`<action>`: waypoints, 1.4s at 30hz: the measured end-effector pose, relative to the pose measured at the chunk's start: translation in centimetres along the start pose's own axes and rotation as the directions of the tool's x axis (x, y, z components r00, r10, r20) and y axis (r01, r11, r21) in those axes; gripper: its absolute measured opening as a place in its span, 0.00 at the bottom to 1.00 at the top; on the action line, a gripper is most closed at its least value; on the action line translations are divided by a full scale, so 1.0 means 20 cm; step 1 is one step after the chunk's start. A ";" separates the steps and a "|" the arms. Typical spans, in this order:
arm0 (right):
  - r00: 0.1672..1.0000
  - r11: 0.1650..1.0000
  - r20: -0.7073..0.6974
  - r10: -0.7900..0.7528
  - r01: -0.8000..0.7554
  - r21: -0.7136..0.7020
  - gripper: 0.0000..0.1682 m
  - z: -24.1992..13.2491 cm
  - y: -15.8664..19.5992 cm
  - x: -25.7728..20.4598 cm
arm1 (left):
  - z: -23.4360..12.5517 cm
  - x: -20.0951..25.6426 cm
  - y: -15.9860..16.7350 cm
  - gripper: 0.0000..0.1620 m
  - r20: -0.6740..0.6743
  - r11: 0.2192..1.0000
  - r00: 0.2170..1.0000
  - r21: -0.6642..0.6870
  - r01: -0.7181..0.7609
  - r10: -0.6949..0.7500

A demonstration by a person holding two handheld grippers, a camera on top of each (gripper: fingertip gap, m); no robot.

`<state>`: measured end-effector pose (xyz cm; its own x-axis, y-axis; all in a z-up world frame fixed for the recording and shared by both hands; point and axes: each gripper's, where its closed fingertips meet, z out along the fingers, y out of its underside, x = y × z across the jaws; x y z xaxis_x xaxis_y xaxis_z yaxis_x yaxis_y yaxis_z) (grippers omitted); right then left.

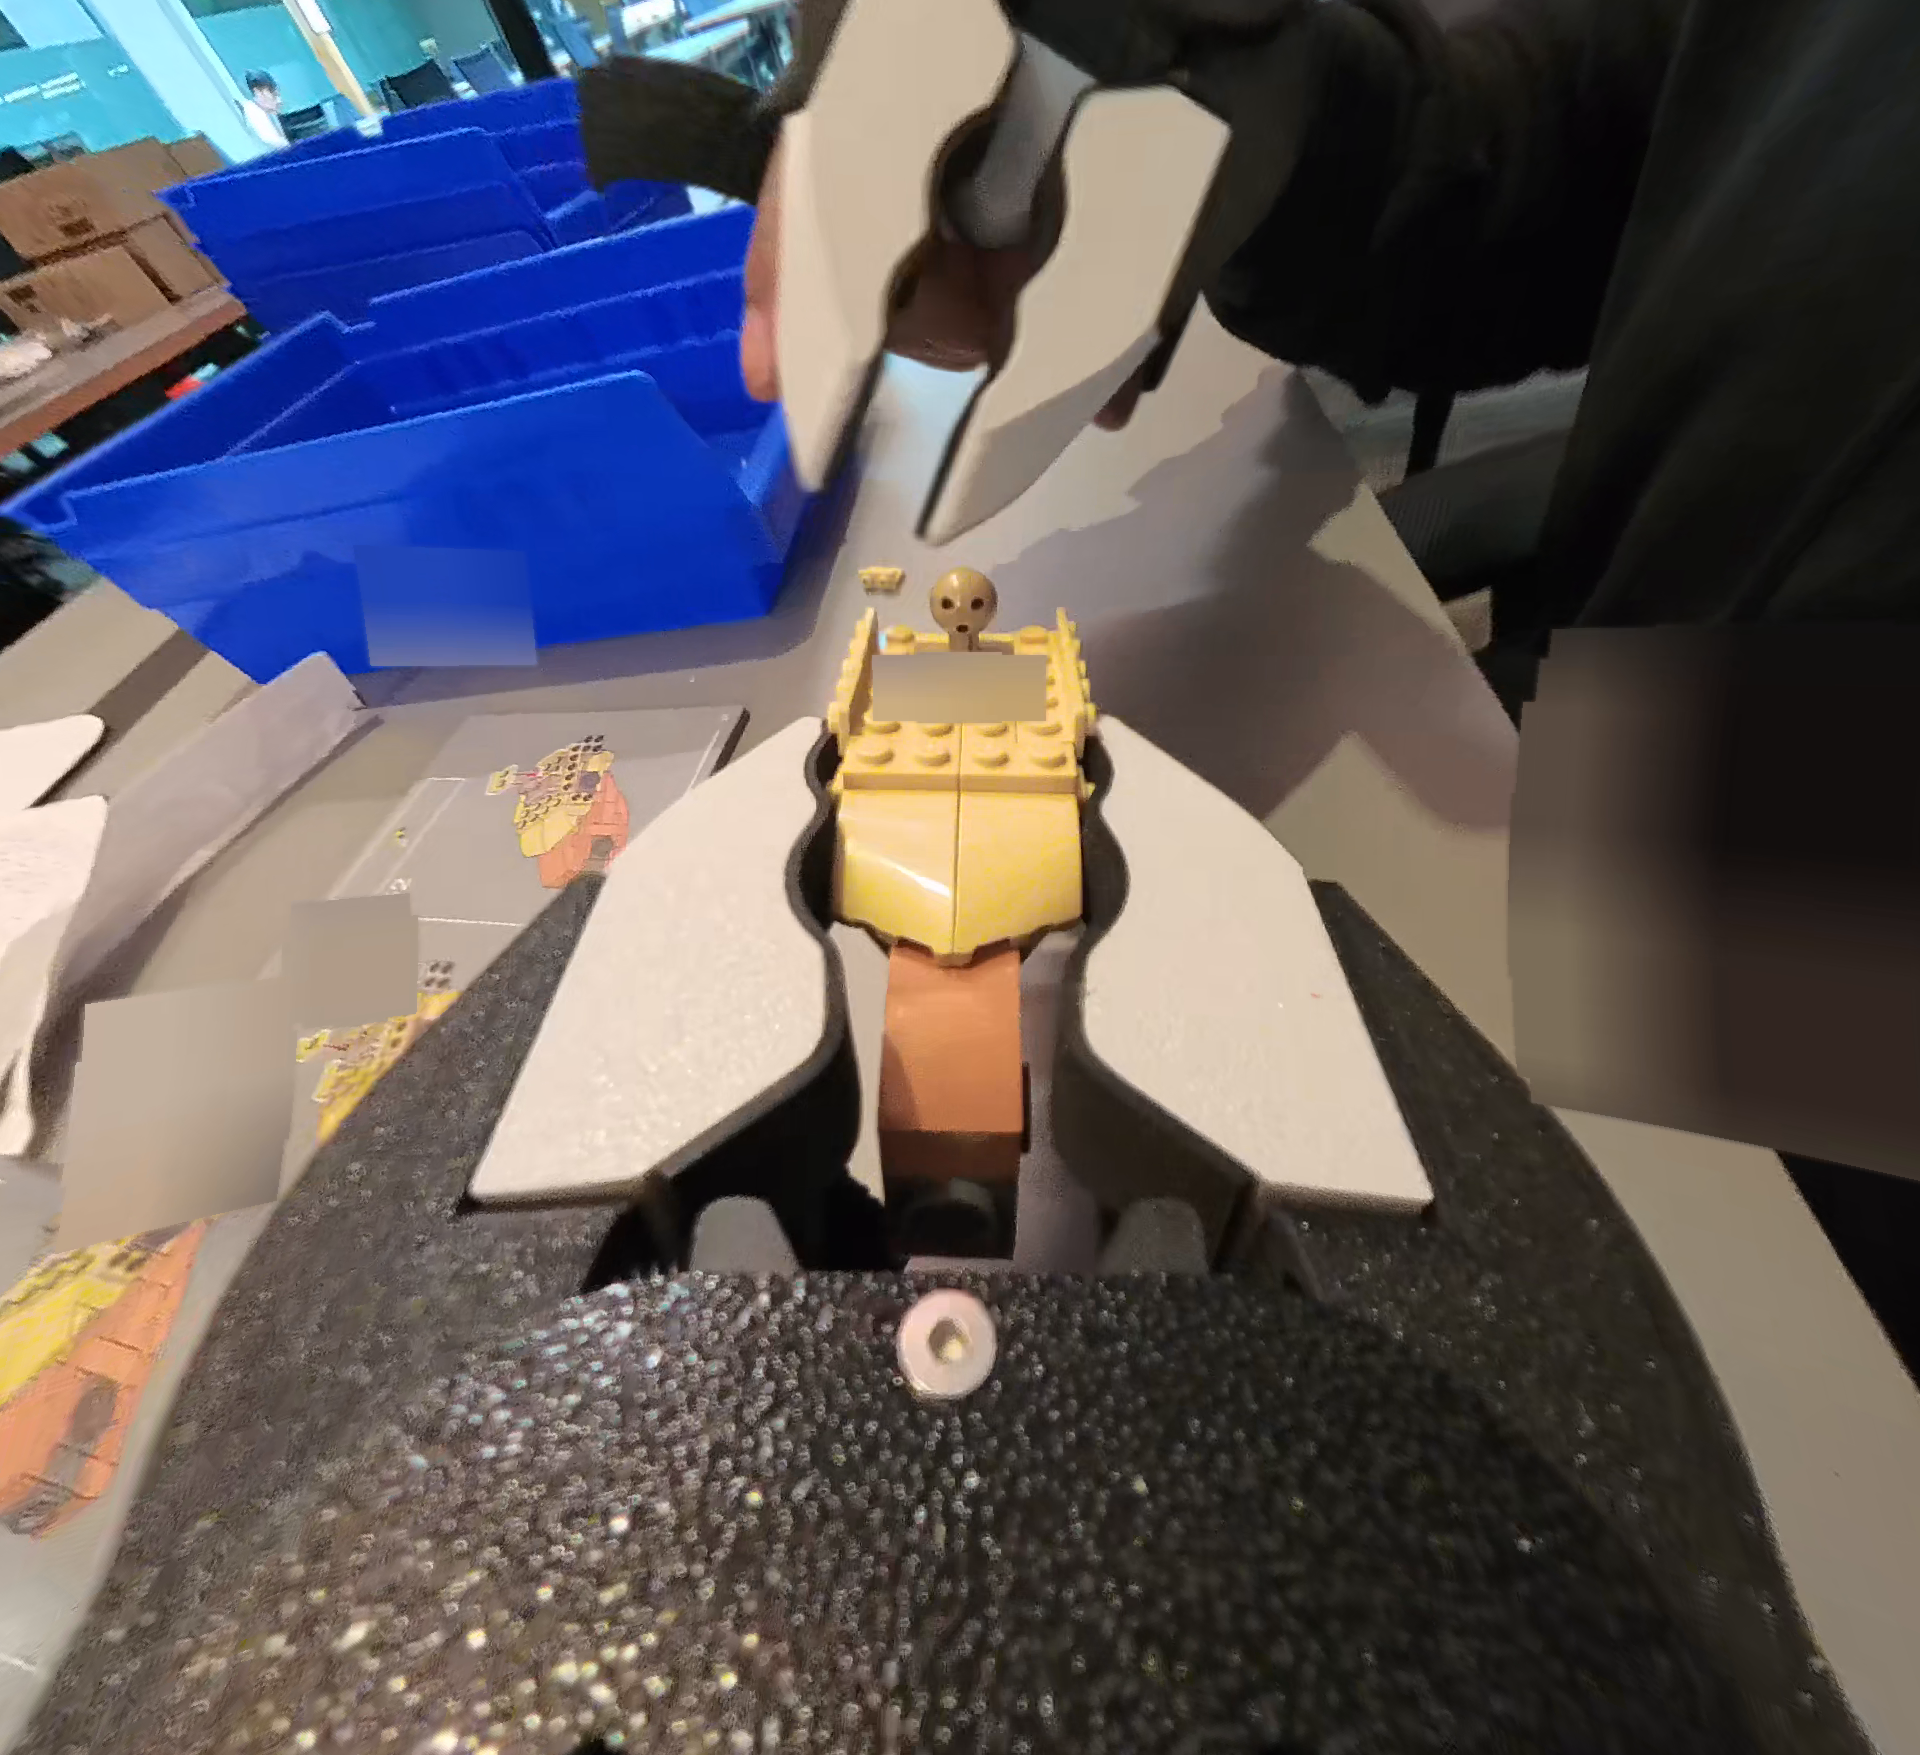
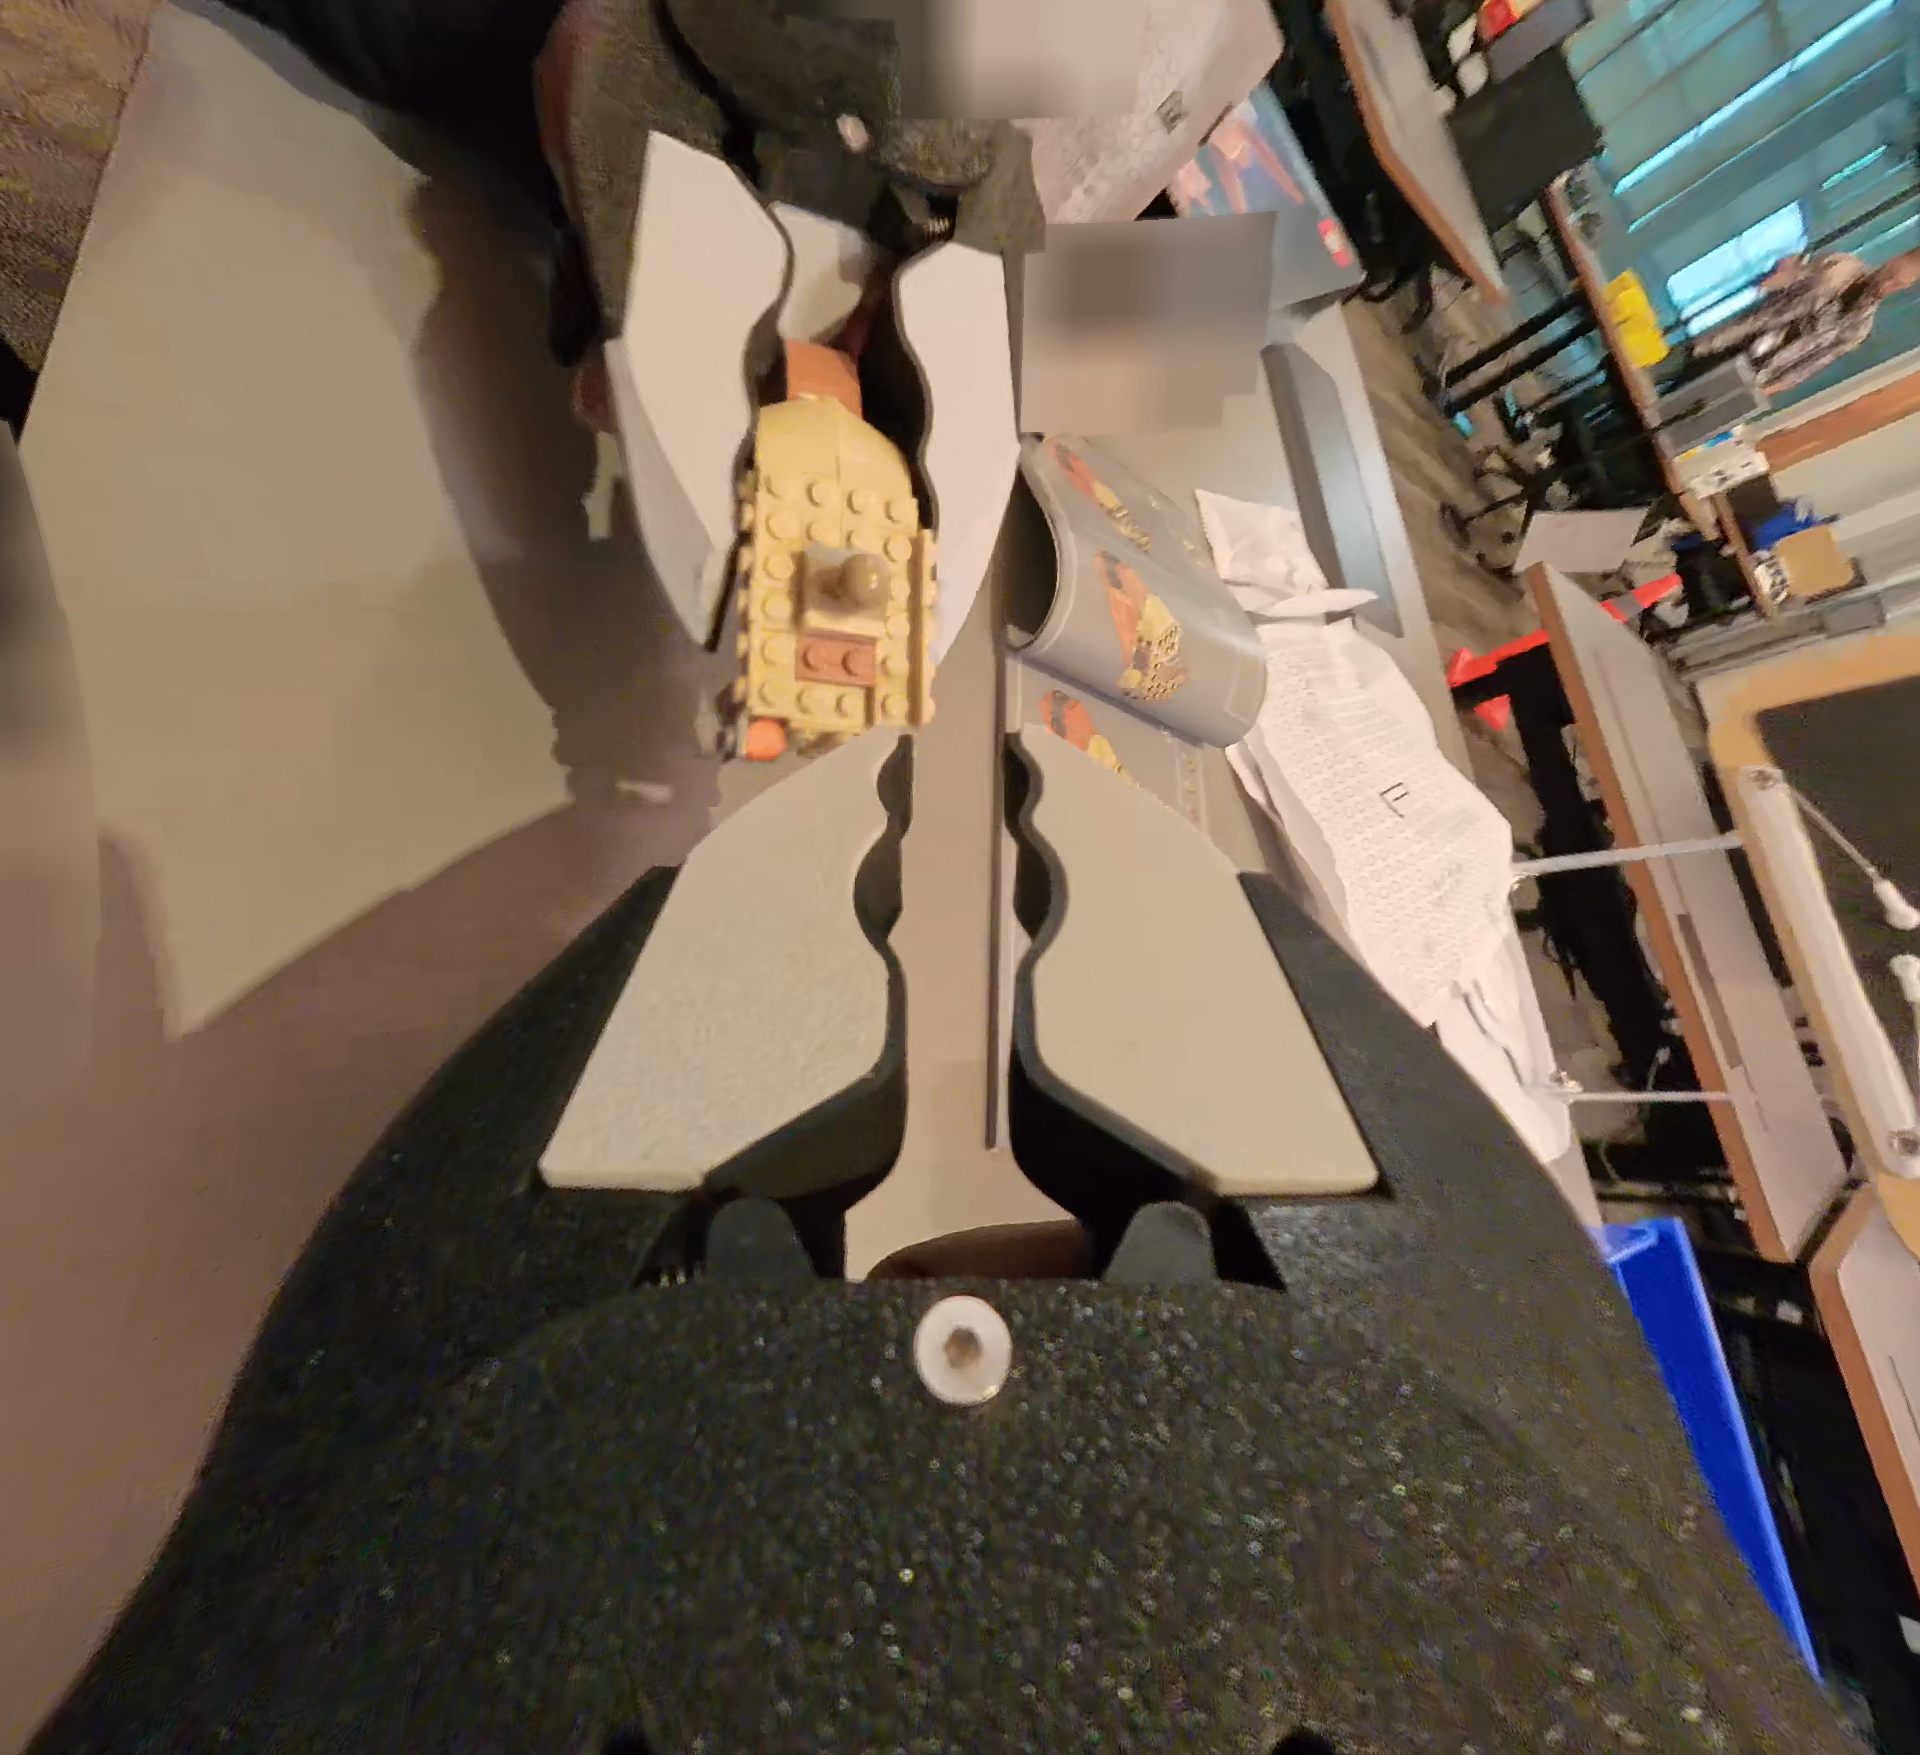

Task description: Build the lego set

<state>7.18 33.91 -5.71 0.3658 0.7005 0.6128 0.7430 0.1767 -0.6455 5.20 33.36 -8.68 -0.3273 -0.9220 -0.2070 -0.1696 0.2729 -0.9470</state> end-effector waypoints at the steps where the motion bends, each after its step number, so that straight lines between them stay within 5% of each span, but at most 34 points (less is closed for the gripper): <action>1: 1.000 0.999 0.005 -0.012 0.012 0.031 0.09 -0.02 -0.01 0.00 | -0.01 -0.01 -0.01 0.26 -0.008 0.999 0.999 0.024 0.039 -0.039; 15: 0.961 0.938 -0.091 -0.262 0.276 0.210 0.20 0.02 -0.08 -0.02 | -0.08 -0.04 -0.13 0.26 -0.270 0.871 0.883 0.213 0.443 -0.383; 30: 0.955 0.928 -0.161 -0.248 0.282 0.244 0.28 0.05 -0.15 0.01 | -0.15 -0.05 -0.21 0.26 -0.420 0.753 0.789 0.300 0.586 -0.447; 42: 0.949 0.918 -0.143 -0.280 0.308 0.249 0.29 0.07 -0.16 -0.04 | -0.13 -0.03 -0.21 0.26 -0.428 0.767 0.789 0.275 0.579 -0.441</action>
<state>3.68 33.80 -4.66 0.2193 0.5170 0.8274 0.6550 0.5504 -0.5176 3.65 33.49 -3.91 -0.5816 -0.7296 0.3598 -0.0638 -0.4001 -0.9143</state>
